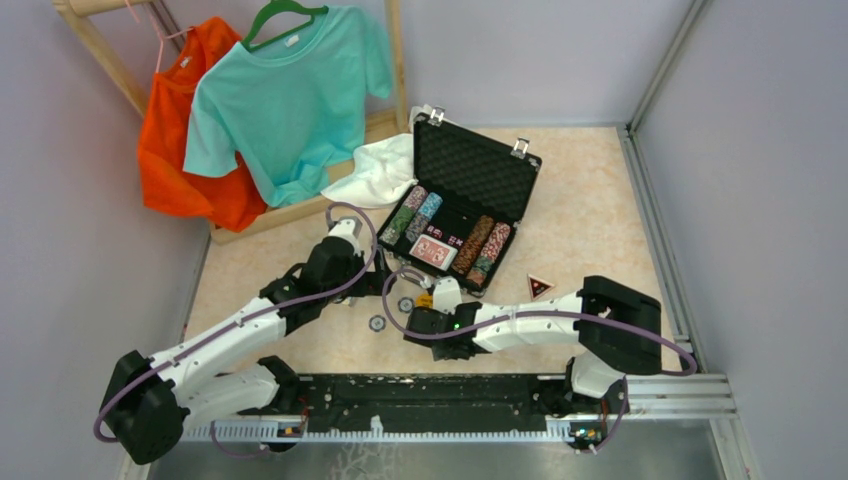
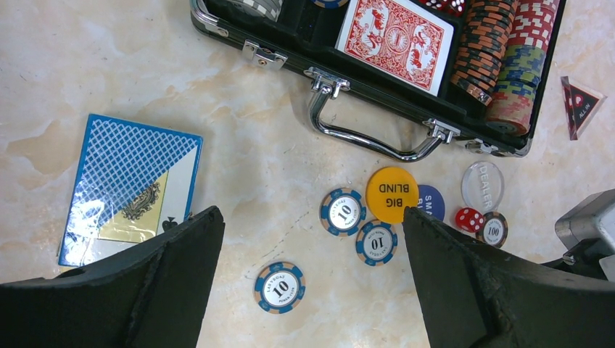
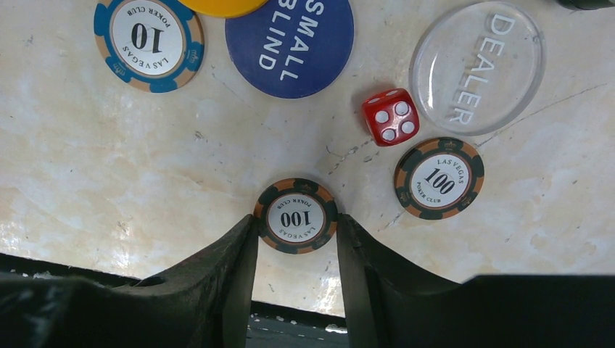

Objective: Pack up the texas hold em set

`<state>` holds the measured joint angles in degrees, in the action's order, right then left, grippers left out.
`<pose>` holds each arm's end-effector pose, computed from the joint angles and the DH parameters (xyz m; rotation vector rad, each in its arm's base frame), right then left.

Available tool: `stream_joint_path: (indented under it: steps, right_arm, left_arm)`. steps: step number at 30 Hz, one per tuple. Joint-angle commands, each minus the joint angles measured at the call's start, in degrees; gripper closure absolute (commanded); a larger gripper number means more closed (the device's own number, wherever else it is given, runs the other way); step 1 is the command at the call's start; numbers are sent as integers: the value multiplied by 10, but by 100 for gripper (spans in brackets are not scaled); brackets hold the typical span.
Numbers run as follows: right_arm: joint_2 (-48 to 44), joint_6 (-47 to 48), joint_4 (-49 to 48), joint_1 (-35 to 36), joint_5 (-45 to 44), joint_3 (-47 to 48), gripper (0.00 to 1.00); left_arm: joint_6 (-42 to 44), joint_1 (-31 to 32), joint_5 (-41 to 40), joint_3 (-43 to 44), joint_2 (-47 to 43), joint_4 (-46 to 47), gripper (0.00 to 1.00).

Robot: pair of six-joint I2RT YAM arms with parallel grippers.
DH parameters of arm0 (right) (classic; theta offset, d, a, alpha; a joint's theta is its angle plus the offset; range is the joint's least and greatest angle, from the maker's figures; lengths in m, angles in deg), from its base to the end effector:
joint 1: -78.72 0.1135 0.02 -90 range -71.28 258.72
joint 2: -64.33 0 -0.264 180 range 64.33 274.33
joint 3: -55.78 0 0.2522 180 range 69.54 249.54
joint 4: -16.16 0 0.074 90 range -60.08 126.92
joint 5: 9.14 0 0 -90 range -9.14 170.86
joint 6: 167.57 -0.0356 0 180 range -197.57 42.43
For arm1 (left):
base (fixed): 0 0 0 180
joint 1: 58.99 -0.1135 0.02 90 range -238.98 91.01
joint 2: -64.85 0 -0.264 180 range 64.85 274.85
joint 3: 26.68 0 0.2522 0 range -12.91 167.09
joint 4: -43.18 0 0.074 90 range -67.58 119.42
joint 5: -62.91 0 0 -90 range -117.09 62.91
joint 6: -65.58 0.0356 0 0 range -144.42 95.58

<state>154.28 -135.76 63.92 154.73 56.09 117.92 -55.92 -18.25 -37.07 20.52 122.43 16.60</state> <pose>0.0796 0.2577 0.1569 -0.3373 2.6263 0.0825 0.1659 -0.1348 0.2253 0.0835 2.2501 -0.5031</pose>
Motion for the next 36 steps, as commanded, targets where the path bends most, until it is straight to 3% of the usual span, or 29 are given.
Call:
stream_joint_path:
  steps: [1,13,26,34,36]
  right_arm:
    - [14,-7,26,7,21,-21,59]
    - [-7,9,36,6,11,2,66]
    - [-40,20,71,6,-12,34,66]
    - [-55,30,84,-3,-27,46,65]
    - [-59,33,83,-7,-26,42,61]
  left_arm:
    - [-3,-2,5,-5,-8,13,2]
    - [-3,-2,14,-3,1,17,2]
    - [-2,-3,44,4,13,23,1]
    - [3,-3,104,16,37,34,1]
    - [2,-2,112,17,41,35,1]
